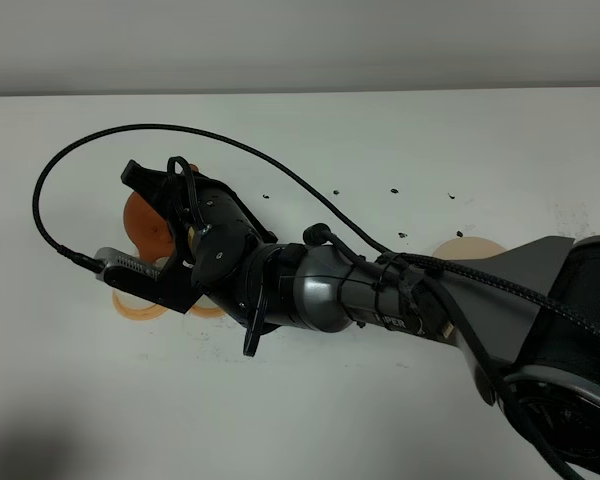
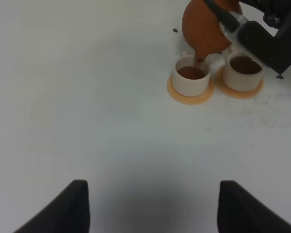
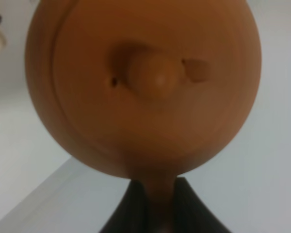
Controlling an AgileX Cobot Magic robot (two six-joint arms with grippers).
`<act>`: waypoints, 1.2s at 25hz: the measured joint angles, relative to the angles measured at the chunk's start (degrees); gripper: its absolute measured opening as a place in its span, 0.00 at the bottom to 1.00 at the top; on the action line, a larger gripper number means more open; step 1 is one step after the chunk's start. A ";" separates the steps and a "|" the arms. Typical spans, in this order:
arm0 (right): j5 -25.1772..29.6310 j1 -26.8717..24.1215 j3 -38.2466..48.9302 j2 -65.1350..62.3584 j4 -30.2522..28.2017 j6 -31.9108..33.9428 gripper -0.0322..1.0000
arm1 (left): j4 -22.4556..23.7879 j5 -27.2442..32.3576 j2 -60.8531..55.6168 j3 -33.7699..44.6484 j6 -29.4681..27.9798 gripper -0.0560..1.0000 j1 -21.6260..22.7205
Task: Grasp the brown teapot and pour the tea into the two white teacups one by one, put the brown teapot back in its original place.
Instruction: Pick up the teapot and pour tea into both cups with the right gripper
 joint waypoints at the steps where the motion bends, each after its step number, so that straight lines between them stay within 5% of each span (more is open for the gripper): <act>1: 0.00 0.00 0.00 0.00 0.00 0.01 0.14 | 0.00 0.00 0.00 0.00 0.00 0.60 0.00; 30: -0.19 0.55 0.00 -0.24 0.00 -2.22 0.14 | 0.00 0.00 0.00 0.00 0.00 0.60 0.00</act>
